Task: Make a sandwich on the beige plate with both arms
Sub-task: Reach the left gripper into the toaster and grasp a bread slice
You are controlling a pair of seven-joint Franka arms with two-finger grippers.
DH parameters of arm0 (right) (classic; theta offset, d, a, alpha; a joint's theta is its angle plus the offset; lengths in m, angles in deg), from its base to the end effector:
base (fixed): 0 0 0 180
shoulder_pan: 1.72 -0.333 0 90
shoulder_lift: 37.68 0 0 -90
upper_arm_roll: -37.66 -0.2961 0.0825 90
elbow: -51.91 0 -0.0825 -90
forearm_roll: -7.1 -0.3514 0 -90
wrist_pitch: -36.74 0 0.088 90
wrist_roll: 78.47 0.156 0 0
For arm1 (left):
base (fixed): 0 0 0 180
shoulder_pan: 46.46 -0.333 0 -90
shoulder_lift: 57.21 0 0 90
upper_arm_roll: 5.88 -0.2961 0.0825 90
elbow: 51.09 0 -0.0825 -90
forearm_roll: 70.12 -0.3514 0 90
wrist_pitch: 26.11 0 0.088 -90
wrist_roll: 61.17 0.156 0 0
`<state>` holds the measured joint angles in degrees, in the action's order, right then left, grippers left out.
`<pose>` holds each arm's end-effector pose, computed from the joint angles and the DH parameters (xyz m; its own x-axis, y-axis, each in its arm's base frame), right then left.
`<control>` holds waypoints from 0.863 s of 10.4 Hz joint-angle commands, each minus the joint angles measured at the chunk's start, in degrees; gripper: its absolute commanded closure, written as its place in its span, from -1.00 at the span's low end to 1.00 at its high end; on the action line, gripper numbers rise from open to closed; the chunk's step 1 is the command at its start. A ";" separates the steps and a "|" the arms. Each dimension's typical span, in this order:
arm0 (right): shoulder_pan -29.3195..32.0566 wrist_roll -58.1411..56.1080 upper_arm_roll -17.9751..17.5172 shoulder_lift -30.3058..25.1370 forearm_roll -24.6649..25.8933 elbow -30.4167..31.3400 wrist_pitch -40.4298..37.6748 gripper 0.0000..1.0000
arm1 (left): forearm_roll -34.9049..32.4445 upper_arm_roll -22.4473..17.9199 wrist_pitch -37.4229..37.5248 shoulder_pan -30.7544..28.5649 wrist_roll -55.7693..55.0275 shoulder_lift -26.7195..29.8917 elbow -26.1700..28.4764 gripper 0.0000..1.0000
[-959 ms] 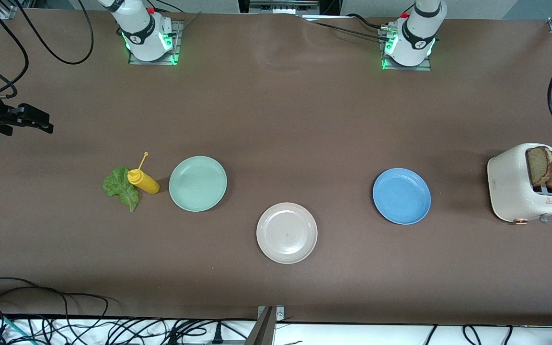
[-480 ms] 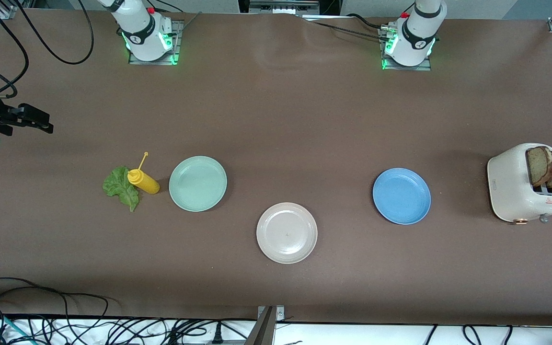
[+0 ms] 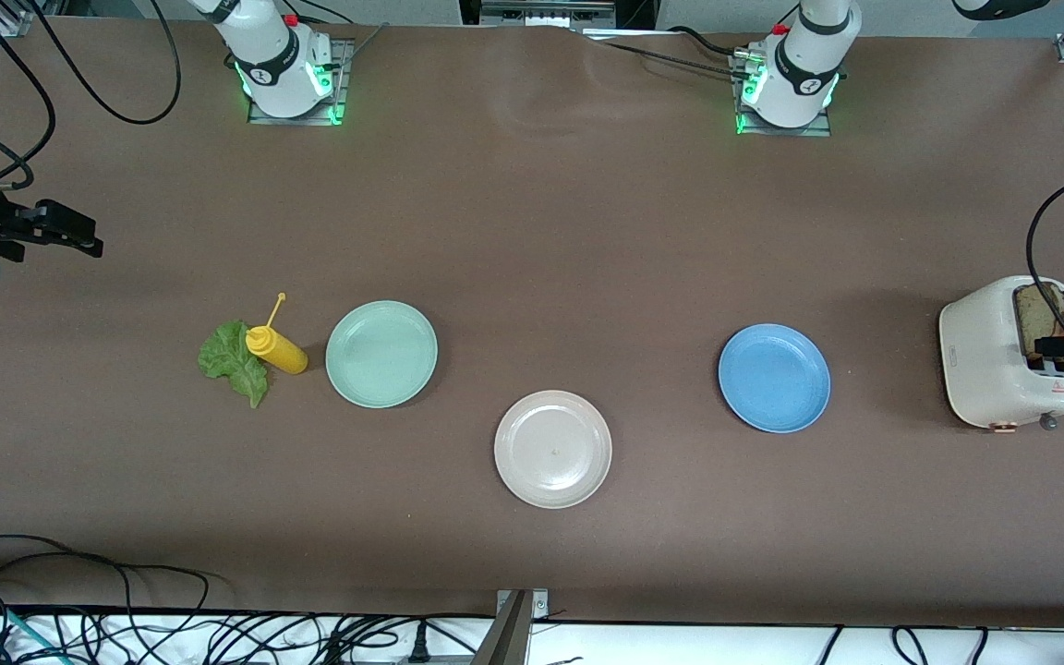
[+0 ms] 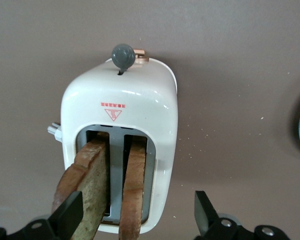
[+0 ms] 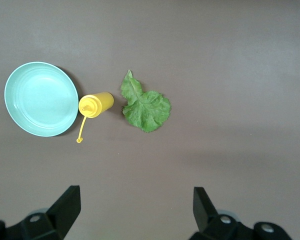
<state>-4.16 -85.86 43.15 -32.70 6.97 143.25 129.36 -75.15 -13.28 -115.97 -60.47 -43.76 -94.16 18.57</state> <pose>0.5433 -0.0270 0.5030 0.9951 0.0755 -0.0644 0.0755 -0.9971 -0.0022 0.6004 0.2328 0.3281 0.9465 0.0518 -0.3187 0.0314 -0.9971 -0.0688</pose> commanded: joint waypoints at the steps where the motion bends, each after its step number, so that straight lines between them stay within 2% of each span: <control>1: 0.16 0.10 -0.13 0.64 -0.75 -1.42 -0.43 -1.00 | -2.00 0.28 0.12 -0.14 1.22 1.18 2.84 -0.96; 3: 0.07 0.10 -0.22 0.64 -0.75 -1.95 -0.51 -1.00 | -4.27 0.28 2.22 -0.14 1.22 1.62 4.69 -0.89; 4: 0.07 0.10 -0.30 0.73 -0.75 -2.04 -0.43 -1.00 | -5.68 0.37 4.41 -0.14 1.22 1.62 4.70 -0.72; 5: 0.07 0.10 -0.31 0.73 -0.66 -2.04 -0.43 -1.00 | -5.78 0.37 5.83 -0.14 1.22 1.53 4.70 -0.48; 8: 0.07 0.10 -0.31 0.73 -0.75 -2.13 -0.43 -1.00 | -5.78 0.37 6.98 -0.14 1.05 1.53 4.87 0.99; 9: -0.01 0.10 -0.31 0.73 -0.75 -2.13 -0.51 -1.00 | -5.87 0.37 7.24 -0.14 1.13 1.53 4.70 1.00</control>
<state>-4.20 -85.86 42.97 -32.69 6.96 142.64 129.43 -79.09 -13.30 -109.28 -60.49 -43.76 -94.22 21.70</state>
